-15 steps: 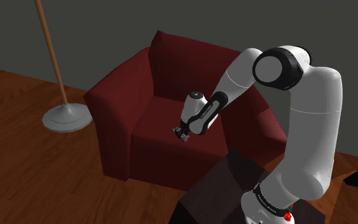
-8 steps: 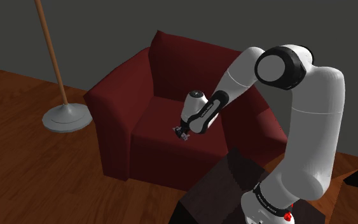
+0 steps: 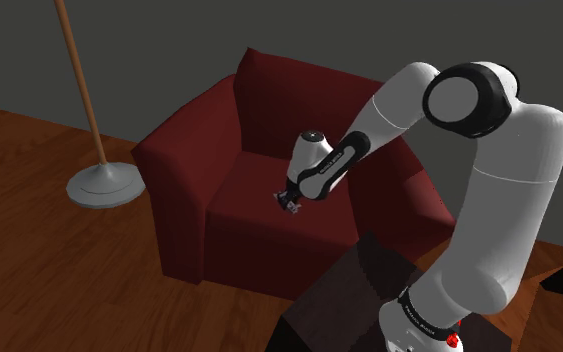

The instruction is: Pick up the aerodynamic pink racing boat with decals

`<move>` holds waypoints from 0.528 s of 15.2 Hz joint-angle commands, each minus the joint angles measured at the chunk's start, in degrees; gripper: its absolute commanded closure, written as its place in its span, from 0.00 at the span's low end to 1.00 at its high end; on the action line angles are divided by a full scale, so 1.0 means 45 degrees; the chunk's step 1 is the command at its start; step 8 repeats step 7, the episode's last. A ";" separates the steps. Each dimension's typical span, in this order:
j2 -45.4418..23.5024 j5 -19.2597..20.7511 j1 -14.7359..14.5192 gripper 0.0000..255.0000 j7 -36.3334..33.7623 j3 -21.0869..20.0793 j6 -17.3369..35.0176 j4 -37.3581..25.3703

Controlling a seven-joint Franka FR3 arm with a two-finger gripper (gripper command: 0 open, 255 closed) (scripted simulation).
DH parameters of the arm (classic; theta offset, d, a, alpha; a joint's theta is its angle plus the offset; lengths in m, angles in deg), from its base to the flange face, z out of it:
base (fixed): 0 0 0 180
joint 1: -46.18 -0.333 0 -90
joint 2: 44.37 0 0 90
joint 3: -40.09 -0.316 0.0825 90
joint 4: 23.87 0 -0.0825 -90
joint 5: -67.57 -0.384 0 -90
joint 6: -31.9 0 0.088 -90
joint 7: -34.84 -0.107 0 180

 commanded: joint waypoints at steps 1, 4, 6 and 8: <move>0.0397 -0.0097 0.0061 1.00 0.0112 -0.0089 -0.0303 0.0099; 0.0927 -0.0258 0.0143 1.00 0.0289 -0.0208 -0.0752 0.0180; 0.1128 -0.0323 0.0169 1.00 0.0358 -0.0249 -0.0926 0.0205; 0.1127 -0.0323 0.0168 1.00 0.0358 -0.0248 -0.0926 0.0204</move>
